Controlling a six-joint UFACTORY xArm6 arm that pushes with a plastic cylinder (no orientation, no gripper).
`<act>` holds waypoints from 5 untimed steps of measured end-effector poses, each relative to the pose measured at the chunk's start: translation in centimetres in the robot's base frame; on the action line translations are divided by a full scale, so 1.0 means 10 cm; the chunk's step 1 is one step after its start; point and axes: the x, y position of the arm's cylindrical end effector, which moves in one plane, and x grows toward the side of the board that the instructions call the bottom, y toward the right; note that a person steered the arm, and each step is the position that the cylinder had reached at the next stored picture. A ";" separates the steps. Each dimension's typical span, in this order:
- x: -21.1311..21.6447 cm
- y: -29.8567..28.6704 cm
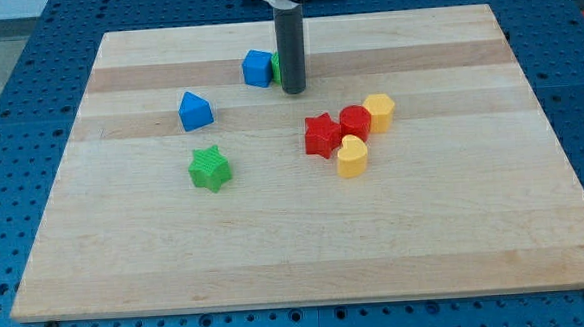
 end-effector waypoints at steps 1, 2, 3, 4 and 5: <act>0.32 -0.05; 0.63 -0.31; 0.69 -0.72; 0.69 -1.13; 0.69 -1.37</act>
